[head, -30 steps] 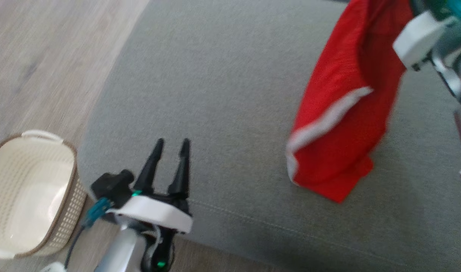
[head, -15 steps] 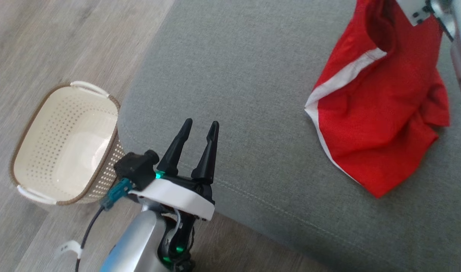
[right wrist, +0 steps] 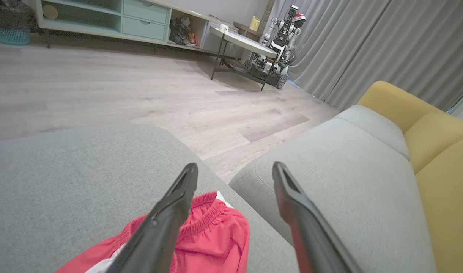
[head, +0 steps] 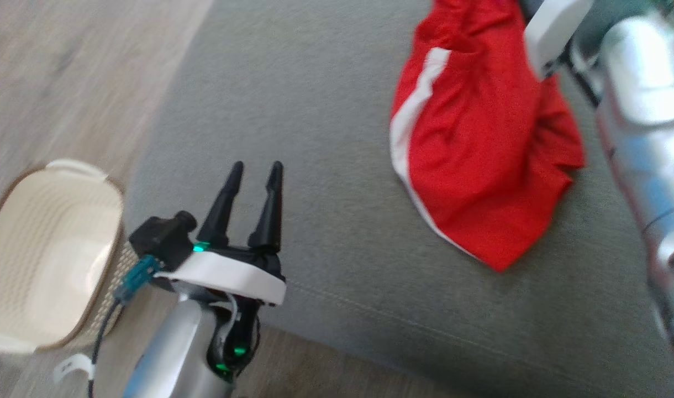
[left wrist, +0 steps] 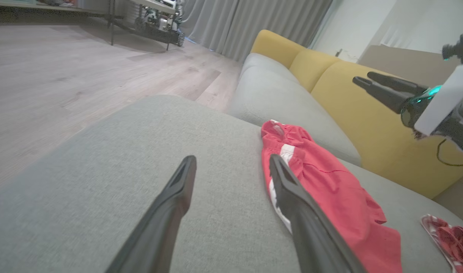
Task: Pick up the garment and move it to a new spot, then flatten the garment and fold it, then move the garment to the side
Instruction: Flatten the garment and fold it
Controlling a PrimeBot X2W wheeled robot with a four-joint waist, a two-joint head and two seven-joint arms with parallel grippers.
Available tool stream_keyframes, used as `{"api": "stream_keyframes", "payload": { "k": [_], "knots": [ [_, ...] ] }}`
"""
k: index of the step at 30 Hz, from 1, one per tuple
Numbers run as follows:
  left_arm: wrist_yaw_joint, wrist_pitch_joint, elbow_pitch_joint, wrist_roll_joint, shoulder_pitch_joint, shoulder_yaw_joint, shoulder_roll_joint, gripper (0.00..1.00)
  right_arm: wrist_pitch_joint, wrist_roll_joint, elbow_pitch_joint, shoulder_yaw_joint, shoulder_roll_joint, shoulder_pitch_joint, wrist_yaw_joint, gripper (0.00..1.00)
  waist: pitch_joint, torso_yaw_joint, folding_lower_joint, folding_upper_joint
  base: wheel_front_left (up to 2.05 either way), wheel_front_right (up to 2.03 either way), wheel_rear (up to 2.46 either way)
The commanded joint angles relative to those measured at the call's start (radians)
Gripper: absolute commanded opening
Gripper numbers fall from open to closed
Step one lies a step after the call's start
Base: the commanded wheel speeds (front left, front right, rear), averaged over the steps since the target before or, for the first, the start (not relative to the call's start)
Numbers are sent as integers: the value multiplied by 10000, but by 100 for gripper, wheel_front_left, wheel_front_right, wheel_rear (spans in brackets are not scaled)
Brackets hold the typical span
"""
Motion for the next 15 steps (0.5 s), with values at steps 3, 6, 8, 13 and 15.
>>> {"api": "stream_keyframes", "payload": {
  "k": [3, 6, 8, 13, 15],
  "knots": [
    [-98, -53, -393, 261, -99, 825, 95, 100, -105, 763, -1407, 181, 357, 1064, -4, 100, -787, -1203, 0, 0, 0, 0, 0],
    [-183, -53, -442, 388, 39, 1216, 95, 100, -108, 1435, -2571, 386, 269, 2247, -4, 100, -1011, -1754, 0, 0, 0, 0, 0],
    [-246, -53, -463, 478, 100, 1388, 95, 100, -109, 1735, -3341, 534, 113, 3034, -4, 100, -1129, -2046, 0, 0, 0, 0, 0],
    [-325, -53, -516, 745, 267, 1635, 95, 100, -111, 2378, -5293, 291, -85, 5103, -4, 100, -1322, -2603, 0, 0, 0, 0, 0],
    [-360, -53, -498, 841, 299, 1616, 95, 100, -111, 2444, -5716, 235, -96, 5554, -4, 100, -1366, -2676, 0, 0, 0, 0, 0]
  ]
}}
